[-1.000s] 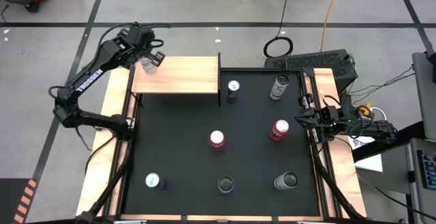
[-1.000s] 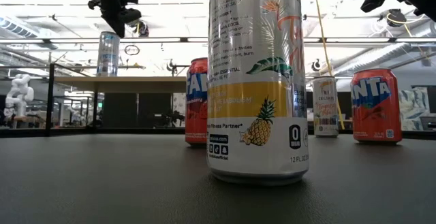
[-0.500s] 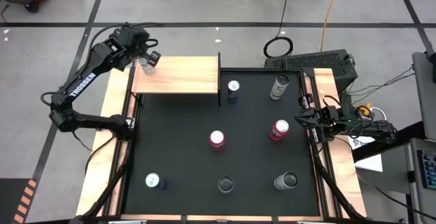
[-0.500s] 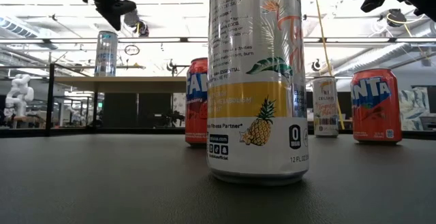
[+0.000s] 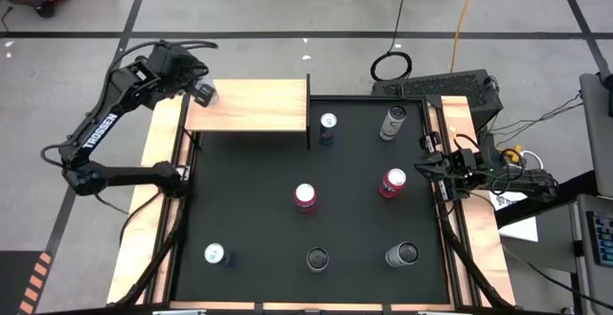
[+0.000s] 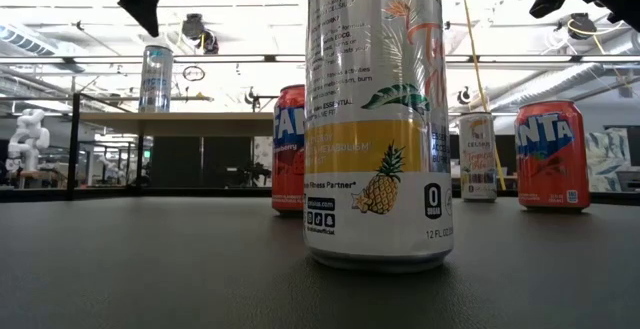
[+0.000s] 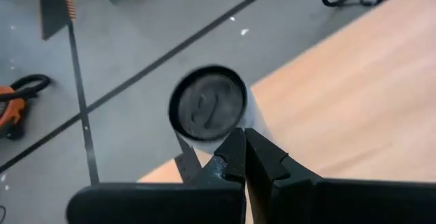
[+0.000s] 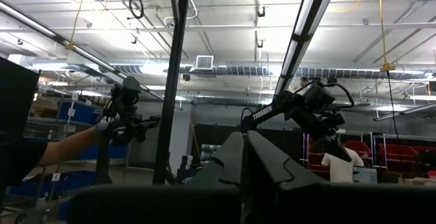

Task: Place canned beverage on shelf
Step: Put the left white-blue soda can on the shelf

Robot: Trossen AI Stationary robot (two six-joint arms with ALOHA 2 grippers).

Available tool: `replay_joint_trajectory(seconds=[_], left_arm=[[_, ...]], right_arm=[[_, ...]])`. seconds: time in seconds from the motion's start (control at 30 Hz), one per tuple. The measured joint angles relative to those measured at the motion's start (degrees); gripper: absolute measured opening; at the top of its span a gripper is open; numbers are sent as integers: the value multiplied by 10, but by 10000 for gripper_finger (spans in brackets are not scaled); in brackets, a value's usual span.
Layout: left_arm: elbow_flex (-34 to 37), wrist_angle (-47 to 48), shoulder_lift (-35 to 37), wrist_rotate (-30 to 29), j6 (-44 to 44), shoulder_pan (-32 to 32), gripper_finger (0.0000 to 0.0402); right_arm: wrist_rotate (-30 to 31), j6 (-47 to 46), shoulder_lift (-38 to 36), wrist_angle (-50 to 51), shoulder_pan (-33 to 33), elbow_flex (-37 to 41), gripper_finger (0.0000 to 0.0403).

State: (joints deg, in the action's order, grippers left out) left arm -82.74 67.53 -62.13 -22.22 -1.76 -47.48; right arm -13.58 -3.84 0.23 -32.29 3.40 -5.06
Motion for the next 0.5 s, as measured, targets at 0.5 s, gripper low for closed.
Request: replay_joint_trajectory(seconds=[0.5], left_arm=[[-1, 50, -15, 8, 28, -8, 1]], right_arm=[[0, 0, 0, 0, 0, 0, 0]])
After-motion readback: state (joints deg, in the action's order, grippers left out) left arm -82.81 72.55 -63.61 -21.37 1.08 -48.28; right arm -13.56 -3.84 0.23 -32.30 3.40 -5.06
